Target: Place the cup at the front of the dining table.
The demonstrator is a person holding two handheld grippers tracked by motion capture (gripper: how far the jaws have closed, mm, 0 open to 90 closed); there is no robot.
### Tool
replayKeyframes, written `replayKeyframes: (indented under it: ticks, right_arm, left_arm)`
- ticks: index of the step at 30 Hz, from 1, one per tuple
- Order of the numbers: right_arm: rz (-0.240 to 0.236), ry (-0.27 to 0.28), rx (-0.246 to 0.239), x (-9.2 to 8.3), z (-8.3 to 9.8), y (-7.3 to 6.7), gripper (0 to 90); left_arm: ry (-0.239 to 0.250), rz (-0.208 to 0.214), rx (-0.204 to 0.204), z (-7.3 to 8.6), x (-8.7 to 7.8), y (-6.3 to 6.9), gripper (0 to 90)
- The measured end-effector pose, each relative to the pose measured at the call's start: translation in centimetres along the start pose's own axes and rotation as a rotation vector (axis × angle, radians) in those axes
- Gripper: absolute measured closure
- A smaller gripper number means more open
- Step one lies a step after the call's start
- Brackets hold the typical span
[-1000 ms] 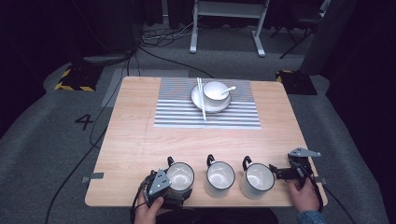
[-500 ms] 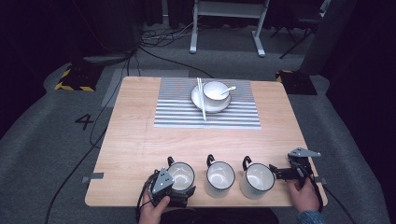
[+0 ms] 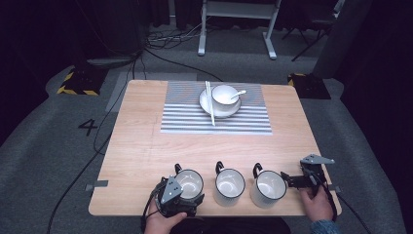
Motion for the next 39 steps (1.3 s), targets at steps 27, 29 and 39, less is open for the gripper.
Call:
replayKeyframes:
  ticks: [27,29,39]
  right_arm:
    - [0.000,0.000,0.001,0.0,0.0,0.0,0.5]
    - [0.000,0.000,0.000,0.0,0.0,0.0,0.5]
    - [0.000,0.000,0.001,0.0,0.0,0.0,0.5]
  left_arm:
    - [-0.003,0.034,0.031,-5.4,-2.6,-0.4,3.0]
    - [0.012,0.036,0.025,-6.4,-2.5,-0.9,2.9]
    - [0.010,0.031,0.031,-9.0,-1.5,-3.6,2.9]
Point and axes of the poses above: each handheld gripper's, and its own axes: x roughly forward along the jaws, z roughly out of its underside, y roughly to its right, the point moved 9 cm from there along x, roughly forward along the jaws, and after that the axes turned 1 degree about x, right-handed, at the moved point
